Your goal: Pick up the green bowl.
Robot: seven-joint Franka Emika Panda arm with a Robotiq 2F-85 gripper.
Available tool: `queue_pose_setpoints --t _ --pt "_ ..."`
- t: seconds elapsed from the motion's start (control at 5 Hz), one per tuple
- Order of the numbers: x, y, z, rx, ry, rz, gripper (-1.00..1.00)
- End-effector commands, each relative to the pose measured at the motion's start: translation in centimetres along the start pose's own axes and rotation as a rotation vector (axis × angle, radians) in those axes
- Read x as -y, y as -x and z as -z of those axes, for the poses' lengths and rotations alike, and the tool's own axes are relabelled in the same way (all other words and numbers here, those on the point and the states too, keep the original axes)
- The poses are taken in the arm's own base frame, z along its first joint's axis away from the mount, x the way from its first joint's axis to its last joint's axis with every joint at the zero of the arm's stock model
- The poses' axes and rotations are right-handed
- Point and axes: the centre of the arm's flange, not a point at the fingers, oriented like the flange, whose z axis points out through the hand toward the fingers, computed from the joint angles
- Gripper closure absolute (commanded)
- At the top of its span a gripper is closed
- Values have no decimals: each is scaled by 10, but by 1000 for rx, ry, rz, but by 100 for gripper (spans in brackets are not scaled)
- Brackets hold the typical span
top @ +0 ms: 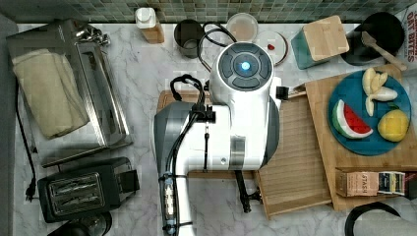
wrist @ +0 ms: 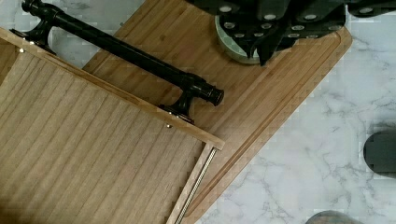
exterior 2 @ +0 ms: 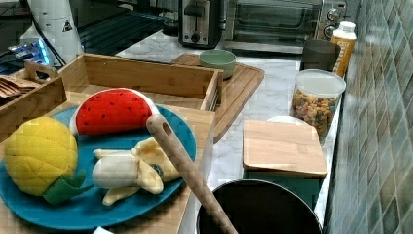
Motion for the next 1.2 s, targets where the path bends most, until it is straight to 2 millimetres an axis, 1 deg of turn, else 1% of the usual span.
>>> queue_pose_setpoints --t 0.2,0.4,0.6,0.8,1.0,1.2 --pt "1 -1 1 -7 -9 0 100" --pt "-2 13 -22 -6 -20 -47 100" --pt "-1 33 -49 -16 -33 -70 100" --pt "3 54 -67 19 -28 -99 100" --pt "3 79 -77 6 -57 -101 100" --pt "-1 95 -85 0 -77 -119 -100"
